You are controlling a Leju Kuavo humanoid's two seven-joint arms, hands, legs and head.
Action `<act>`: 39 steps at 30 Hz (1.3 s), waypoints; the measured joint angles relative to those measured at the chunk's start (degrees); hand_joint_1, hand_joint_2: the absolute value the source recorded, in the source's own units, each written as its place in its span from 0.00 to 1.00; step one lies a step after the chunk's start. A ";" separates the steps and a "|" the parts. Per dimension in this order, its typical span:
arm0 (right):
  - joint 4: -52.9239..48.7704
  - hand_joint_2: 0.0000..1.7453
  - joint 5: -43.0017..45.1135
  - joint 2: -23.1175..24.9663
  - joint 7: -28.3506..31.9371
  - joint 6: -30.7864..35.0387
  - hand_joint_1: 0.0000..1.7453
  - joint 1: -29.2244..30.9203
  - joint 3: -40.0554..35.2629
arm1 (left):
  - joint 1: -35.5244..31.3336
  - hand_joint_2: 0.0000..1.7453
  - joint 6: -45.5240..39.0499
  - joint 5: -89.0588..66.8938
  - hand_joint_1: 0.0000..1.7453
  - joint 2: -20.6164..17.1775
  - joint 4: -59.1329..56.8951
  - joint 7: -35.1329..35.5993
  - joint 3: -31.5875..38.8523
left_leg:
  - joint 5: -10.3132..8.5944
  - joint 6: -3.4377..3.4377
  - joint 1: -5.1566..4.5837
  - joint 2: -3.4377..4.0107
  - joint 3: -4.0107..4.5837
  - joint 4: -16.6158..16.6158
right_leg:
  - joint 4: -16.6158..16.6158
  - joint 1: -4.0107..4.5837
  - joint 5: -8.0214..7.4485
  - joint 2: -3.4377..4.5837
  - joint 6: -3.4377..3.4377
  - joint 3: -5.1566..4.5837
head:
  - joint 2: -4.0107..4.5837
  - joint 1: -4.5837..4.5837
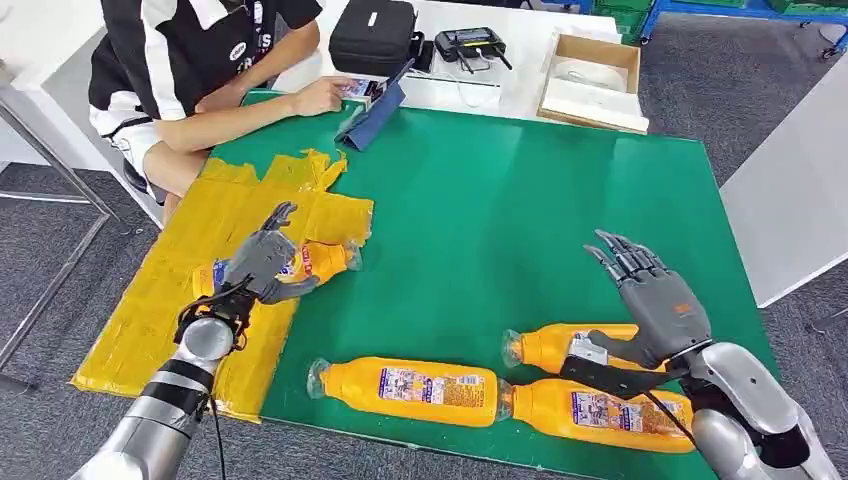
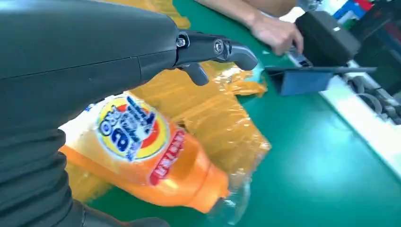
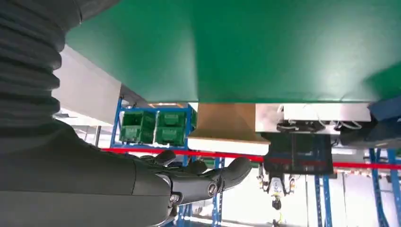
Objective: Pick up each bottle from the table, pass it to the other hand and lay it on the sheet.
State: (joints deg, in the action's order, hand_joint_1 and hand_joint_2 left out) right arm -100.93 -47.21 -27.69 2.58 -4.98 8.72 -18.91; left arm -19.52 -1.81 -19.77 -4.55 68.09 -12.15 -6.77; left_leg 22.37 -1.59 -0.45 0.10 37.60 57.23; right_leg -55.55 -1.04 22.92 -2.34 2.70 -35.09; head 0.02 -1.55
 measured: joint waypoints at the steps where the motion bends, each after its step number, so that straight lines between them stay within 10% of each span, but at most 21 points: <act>1: 0.11 1.00 0.29 -0.24 0.13 -0.33 0.00 -0.02 -0.15 | 0.59 1.00 0.57 2.17 0.00 0.00 1.10 -0.55 0.24 | 0.00 0.00 0.00 0.00 0.00 0.00 | 0.00 0.00 0.00 0.00 0.00 0.00 | 0.00 0.00; 11: 1.97 1.00 1.99 -2.51 1.90 -1.01 0.00 -1.10 -2.27 | 8.55 1.00 14.09 31.19 0.00 -0.87 17.06 -0.39 2.53 | 0.08 -0.02 -0.03 0.00 0.03 0.00 | 0.01 -0.04 0.01 0.01 0.00 -0.03 | 0.00 -0.02; 39: 3.89 1.00 2.01 -3.15 2.01 -1.10 0.00 -1.11 -3.58 | 11.57 1.00 14.86 32.32 0.00 -1.62 23.47 -0.39 3.56 | 0.07 -0.03 -0.02 -0.01 0.01 0.00 | 0.01 -0.02 0.02 0.00 0.01 -0.01 | 0.00 0.00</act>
State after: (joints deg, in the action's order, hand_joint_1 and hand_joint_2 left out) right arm -97.04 -45.20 -30.84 4.59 -6.08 7.62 -22.49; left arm -7.95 13.05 12.55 -6.16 91.56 -12.55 -3.21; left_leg 22.44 -1.63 -0.47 0.09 37.61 57.23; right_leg -55.54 -1.06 22.94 -2.34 2.71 -35.10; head 0.02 -1.55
